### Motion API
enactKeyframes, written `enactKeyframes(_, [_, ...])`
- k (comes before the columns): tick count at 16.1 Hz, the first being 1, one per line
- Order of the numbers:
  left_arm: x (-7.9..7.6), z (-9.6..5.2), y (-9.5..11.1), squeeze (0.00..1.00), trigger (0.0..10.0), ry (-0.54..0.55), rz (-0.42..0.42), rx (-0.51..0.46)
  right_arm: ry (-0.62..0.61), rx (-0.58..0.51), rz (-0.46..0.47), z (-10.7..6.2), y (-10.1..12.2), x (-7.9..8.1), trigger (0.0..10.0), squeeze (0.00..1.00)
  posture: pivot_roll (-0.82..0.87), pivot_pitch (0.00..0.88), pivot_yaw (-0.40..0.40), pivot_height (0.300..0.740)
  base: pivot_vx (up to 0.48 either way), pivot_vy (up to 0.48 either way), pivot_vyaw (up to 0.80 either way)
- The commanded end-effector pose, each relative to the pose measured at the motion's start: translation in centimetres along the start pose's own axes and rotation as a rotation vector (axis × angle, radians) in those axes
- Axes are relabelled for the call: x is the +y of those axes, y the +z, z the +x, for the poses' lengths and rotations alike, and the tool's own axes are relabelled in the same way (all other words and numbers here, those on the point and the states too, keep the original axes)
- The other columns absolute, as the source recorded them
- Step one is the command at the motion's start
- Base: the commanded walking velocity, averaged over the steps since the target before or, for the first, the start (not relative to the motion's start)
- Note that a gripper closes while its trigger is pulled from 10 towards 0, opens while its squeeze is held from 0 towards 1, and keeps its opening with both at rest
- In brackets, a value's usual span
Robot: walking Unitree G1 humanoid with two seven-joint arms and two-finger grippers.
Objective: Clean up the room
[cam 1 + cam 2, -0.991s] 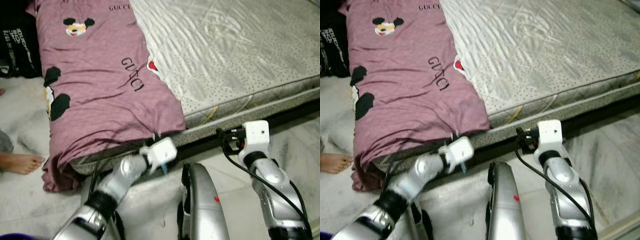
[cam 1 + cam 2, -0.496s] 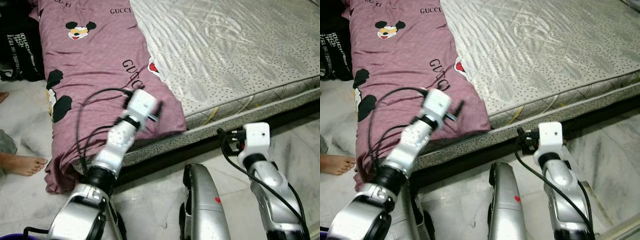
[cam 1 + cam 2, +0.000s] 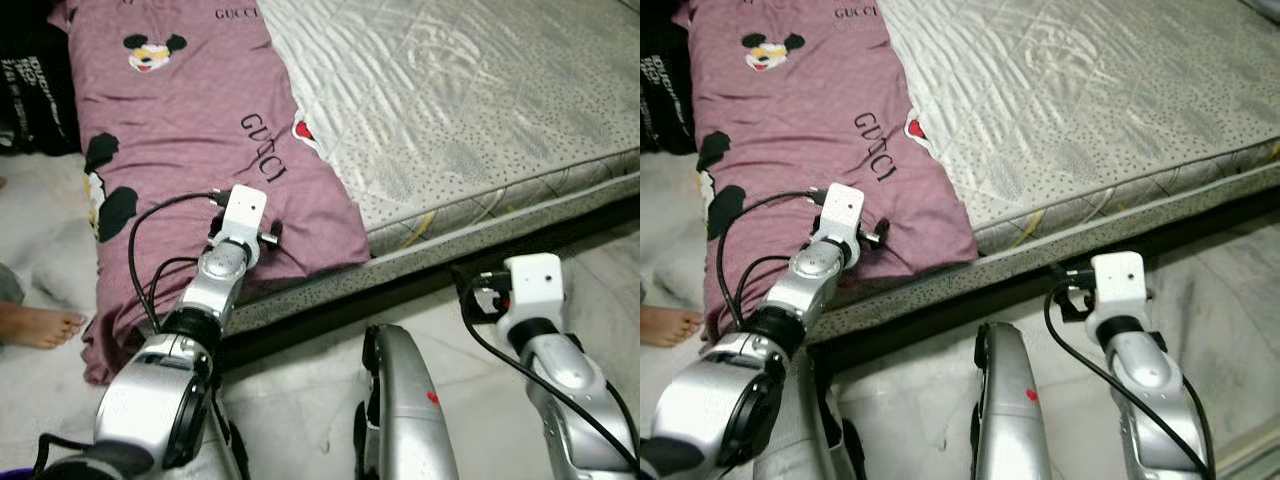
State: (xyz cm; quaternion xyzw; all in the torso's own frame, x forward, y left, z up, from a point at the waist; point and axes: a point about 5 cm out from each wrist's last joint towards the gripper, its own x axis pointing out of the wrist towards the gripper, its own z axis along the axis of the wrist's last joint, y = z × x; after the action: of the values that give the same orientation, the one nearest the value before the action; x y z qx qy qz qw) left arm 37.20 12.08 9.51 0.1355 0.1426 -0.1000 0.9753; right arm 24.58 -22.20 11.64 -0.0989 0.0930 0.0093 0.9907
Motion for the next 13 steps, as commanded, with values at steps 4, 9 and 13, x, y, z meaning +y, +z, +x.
enactKeyframes(4, [-4.5, -0.4, -2.3, 0.00, 10.0, -0.267, 0.137, 0.097, 0.018, 0.010, -0.008, -0.2, 0.2, 0.3, 10.0, 0.00, -0.31, 0.247, -0.037, 0.524, 0.000, 0.000, 0.00])
enactKeyframes(9, [-7.4, -1.3, -3.6, 0.00, 10.0, -0.406, 0.192, 0.095, 0.035, -0.003, -0.006, 0.8, 0.7, 0.7, 10.0, 0.00, -0.29, 0.222, -0.041, 0.524, 0.000, 0.000, 0.00])
enactKeyframes(13, [-6.5, -1.4, -3.3, 0.00, 10.0, -0.332, 0.152, 0.018, 0.045, -0.035, 0.017, 1.8, 1.2, 1.5, 10.0, 0.00, -0.26, 0.185, -0.035, 0.524, 0.000, 0.000, 0.00])
